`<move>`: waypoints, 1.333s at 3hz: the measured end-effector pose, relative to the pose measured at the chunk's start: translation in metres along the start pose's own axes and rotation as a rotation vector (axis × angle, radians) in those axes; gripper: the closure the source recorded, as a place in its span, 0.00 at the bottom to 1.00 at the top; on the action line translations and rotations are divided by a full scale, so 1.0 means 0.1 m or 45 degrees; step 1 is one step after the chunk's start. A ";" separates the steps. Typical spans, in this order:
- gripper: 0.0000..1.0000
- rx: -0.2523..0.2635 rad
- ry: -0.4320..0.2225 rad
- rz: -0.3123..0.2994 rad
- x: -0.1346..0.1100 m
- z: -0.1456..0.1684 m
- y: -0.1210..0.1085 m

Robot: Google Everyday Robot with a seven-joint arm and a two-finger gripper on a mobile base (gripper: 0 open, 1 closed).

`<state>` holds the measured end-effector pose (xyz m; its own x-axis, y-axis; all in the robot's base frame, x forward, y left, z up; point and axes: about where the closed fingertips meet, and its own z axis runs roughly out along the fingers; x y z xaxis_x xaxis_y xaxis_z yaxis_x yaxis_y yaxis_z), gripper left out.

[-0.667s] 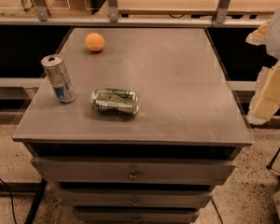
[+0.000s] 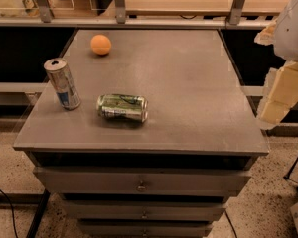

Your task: Place green can upright

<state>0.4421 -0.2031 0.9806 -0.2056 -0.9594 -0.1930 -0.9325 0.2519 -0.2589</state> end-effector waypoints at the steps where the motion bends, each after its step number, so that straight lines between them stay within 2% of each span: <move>1: 0.00 0.018 -0.003 -0.078 -0.35 0.03 -0.02; 3: 0.00 -0.031 0.006 -0.253 -1.30 0.39 -0.03; 4: 0.00 -0.029 0.006 -0.252 -1.30 0.38 -0.03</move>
Offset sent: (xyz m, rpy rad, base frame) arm 0.0446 0.1314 -0.0091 -0.0596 0.0074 0.1963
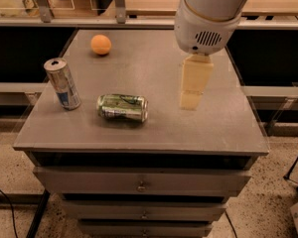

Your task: Place green can upright

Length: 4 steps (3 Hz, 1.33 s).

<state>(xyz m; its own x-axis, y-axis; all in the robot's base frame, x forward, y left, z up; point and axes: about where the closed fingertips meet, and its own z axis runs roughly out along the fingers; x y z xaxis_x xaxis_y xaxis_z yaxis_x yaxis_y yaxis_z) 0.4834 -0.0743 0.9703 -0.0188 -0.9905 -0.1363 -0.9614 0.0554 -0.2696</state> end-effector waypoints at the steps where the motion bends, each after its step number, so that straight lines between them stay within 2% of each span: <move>1: 0.00 -0.001 0.100 -0.002 -0.11 0.15 -0.01; 2: 0.00 -0.060 0.232 -0.010 -0.36 0.52 -0.04; 3: 0.00 -0.143 0.239 0.001 -0.56 0.93 -0.07; 4: 0.00 -0.219 0.165 0.041 -0.70 1.27 -0.10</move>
Offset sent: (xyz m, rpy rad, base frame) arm 0.0319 0.0753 -0.0893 -0.3263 0.1695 -0.0564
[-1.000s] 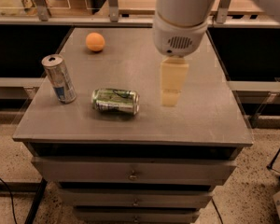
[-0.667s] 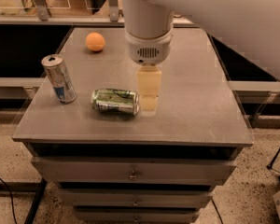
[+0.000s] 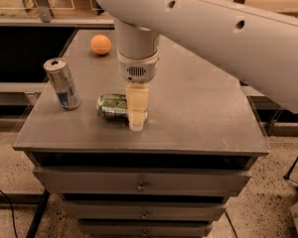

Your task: Place green can upright

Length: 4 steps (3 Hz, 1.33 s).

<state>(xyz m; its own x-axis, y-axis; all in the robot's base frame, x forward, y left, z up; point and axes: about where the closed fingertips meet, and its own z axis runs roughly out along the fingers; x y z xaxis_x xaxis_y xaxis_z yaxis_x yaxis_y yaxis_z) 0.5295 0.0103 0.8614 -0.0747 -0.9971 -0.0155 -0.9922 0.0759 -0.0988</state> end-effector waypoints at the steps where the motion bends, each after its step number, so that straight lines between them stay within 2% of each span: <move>1: 0.00 -0.038 -0.093 0.017 -0.16 0.14 -0.05; 2: 0.00 -0.072 -0.166 0.019 -0.34 0.24 -0.04; 4: 0.00 -0.071 -0.184 -0.031 -0.70 0.33 0.03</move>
Offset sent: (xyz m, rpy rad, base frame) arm 0.0098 0.0533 -0.0339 0.2009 0.0807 0.0028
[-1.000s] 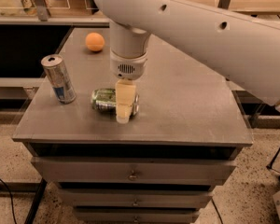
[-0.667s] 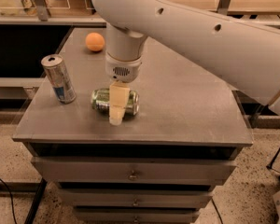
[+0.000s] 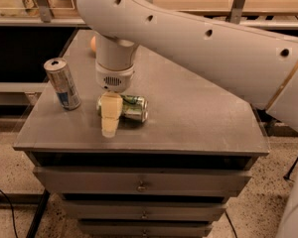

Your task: Place green can upright

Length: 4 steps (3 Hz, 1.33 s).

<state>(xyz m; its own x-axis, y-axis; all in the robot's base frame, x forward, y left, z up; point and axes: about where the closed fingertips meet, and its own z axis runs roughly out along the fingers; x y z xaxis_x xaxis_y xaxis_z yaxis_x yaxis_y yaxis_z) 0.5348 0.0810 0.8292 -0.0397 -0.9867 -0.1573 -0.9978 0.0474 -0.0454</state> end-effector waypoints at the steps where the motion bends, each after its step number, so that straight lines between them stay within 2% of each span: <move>1: 0.00 0.005 0.023 -0.030 -0.15 0.02 0.04; 2: 0.17 0.004 0.044 -0.042 -0.23 0.05 0.08; 3: 0.41 0.037 0.083 -0.044 -0.23 0.00 0.06; 4: 0.64 0.072 0.141 -0.034 -0.13 -0.04 0.00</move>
Offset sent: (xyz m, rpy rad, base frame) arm -0.0101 0.0323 -0.0040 -0.0602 -0.0011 0.0403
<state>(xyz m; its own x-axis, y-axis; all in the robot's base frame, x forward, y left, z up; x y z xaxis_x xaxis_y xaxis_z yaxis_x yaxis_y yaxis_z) 0.5354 0.0935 0.8353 -0.0218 -0.9987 -0.0456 -0.9942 0.0265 -0.1045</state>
